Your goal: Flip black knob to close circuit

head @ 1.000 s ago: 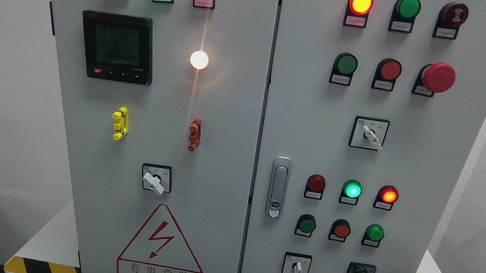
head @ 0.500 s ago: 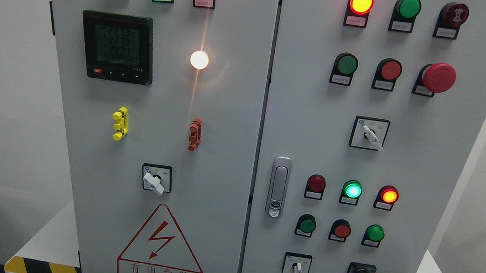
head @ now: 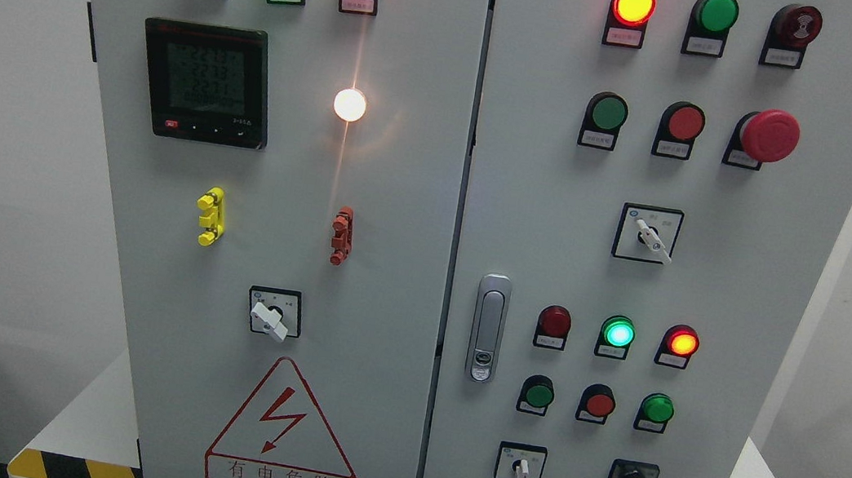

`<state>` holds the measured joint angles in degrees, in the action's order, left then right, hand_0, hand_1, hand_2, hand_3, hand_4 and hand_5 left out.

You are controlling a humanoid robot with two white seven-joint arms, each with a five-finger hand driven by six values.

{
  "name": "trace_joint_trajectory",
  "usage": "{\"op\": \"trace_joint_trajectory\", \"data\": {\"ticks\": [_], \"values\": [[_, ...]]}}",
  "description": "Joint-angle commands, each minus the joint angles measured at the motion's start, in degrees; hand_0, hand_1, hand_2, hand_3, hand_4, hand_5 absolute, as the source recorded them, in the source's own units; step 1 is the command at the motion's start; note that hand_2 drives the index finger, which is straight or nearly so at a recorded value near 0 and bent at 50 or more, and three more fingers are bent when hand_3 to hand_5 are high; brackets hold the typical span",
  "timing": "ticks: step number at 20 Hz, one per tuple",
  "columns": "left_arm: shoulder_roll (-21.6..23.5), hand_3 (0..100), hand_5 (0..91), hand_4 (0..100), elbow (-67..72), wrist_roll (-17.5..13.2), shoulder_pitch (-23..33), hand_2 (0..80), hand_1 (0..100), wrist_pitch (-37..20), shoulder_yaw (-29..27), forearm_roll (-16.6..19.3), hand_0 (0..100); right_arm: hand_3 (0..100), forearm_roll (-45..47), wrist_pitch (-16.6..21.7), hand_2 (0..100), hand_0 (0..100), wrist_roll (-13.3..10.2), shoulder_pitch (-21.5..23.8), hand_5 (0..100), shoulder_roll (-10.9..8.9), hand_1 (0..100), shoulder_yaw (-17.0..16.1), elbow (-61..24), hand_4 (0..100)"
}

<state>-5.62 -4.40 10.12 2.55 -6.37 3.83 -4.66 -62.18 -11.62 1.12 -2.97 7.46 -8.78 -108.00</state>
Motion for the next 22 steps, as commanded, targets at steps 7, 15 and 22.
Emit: {"op": "trace_joint_trajectory", "data": {"ticks": [7,15,22], "values": [[0.00,0,0.0,0,0.00,-0.01,0.00,0.0,56,-0.04,-0.05,0.00,12,48,38.76,0.02,30,0,-7.18,10.52,43,-0.25,9,8.95,-11.17,48],[0.00,0,0.0,0,0.00,-0.01,0.00,0.0,56,-0.04,0.04,0.00,12,23,55.66,3.52,9,0,-7.97,15.45,11,-0.43,0,9.66,-11.89,21],[0.00,0,0.0,0,-0.08,-0.10,0.00,0.0,56,-0.04,0.04,0.00,12,10,59.01,10.64,0,0,-7.88,20.28,0,-0.60,0,10.62,-11.97,6]]}}
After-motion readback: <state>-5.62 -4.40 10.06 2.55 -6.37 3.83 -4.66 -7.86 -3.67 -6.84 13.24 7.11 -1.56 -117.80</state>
